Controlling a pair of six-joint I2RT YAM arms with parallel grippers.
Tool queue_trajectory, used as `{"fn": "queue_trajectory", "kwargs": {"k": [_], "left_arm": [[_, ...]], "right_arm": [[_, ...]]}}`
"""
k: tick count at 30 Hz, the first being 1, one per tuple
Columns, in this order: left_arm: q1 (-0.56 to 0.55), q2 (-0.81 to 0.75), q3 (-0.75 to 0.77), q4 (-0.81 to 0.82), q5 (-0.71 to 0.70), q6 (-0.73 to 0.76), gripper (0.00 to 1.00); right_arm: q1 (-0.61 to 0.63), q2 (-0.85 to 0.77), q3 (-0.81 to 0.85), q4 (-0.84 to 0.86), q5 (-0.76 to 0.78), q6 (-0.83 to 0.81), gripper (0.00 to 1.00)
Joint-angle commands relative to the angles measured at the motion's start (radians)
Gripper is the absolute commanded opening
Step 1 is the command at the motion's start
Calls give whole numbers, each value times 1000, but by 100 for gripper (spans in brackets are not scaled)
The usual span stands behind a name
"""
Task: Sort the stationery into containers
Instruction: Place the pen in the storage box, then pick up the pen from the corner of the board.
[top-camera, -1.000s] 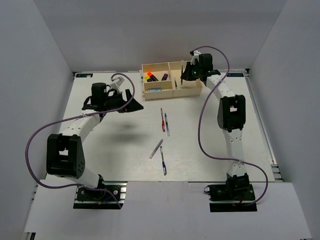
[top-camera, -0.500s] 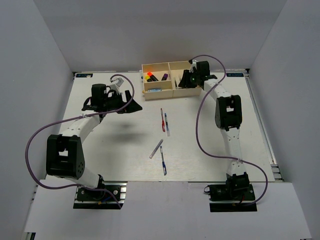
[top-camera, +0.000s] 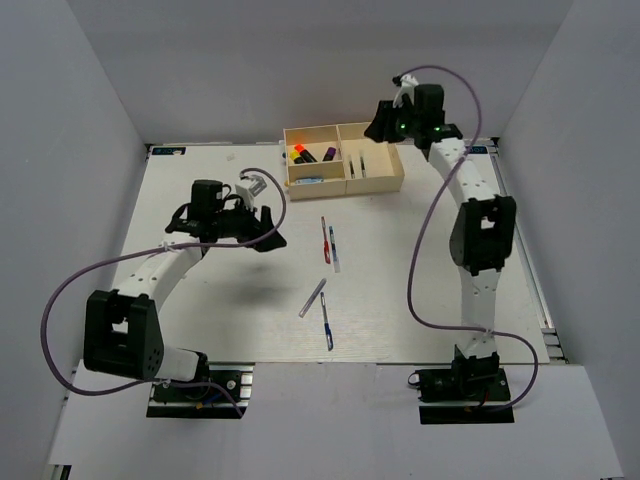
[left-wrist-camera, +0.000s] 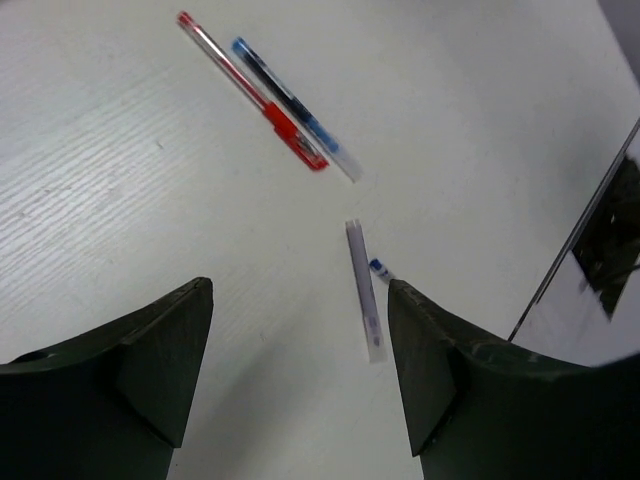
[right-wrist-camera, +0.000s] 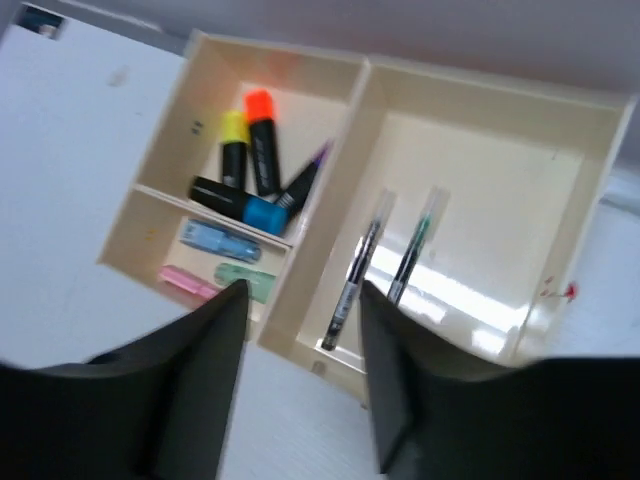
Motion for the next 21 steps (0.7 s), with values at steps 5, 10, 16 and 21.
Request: {"fn": "queue_trajectory", "kwargs": {"k": [5, 10, 16, 21], "left_arm": [[-44, -139, -63, -124, 131, 287, 81], [-34, -229, -157, 164, 353, -30, 86], [-114, -269, -90, -158, 319, 580, 79], [-217, 49, 214, -660, 187, 1191, 73]], "right_arm": [[25, -389, -165, -310, -352, -727, 30], [113, -540, -350, -671, -292, -1159, 22], [148, -765, -793, -471, -232, -980, 21], [36, -796, -867, -414, -185, -611, 18]]}}
